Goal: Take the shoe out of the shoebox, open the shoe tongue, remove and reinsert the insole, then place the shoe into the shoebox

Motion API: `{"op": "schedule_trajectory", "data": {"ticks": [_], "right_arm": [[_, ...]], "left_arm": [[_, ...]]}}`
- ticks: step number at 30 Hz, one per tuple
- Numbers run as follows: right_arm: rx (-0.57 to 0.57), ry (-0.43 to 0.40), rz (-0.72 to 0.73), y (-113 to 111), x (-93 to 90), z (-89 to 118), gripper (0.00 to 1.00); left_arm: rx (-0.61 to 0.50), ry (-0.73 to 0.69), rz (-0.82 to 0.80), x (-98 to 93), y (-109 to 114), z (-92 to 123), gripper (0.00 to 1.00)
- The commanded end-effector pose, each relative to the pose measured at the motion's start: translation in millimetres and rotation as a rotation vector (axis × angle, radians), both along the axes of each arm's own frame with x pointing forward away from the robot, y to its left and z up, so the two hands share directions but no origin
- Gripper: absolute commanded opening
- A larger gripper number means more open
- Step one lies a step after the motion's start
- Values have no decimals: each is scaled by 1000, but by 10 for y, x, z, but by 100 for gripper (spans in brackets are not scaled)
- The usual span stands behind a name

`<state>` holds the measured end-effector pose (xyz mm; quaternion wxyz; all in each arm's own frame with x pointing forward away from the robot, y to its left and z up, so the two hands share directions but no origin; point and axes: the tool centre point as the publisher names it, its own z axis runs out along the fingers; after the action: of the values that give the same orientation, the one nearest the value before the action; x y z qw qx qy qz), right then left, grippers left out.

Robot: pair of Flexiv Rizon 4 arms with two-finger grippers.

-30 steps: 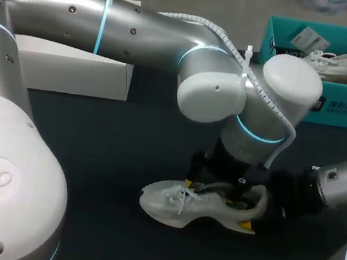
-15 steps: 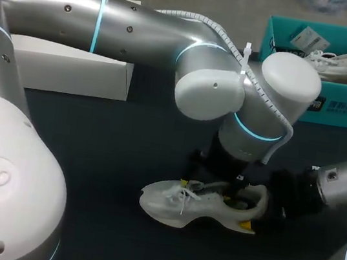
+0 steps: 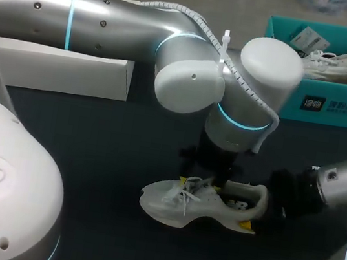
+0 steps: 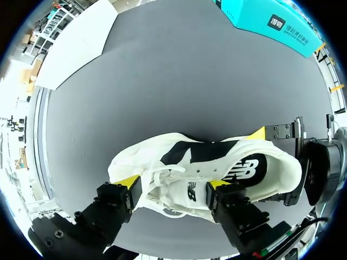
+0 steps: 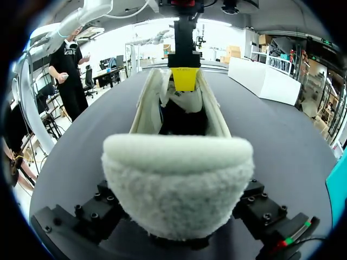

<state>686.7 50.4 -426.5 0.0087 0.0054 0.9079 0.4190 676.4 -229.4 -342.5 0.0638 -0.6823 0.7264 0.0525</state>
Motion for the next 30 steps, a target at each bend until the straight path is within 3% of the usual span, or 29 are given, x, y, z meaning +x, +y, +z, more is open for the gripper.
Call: {"op": "schedule_trajectory", "data": {"ticks": [1, 11, 15, 17, 18, 30], "right_arm": [[-5, -1, -3, 12, -4, -19, 0], [-5, -1, -3, 12, -4, -19, 0], [-5, -1, -3, 12, -4, -19, 0], [-5, -1, -3, 12, -4, -19, 0], [-5, -1, -3, 12, -4, -19, 0], [-5, -1, -3, 12, -4, -19, 0]], "left_arm": [[-40, 5, -4, -13, 66, 58, 49], [-82, 27, -2, -30, -36, 104, 41], [-105, 36, -1, -48, -71, 145, 26], [-129, 39, -2, -54, -83, 150, 5], [-137, 43, -1, -57, -86, 152, 0], [-317, 27, -1, -119, 30, 370, 0]]}}
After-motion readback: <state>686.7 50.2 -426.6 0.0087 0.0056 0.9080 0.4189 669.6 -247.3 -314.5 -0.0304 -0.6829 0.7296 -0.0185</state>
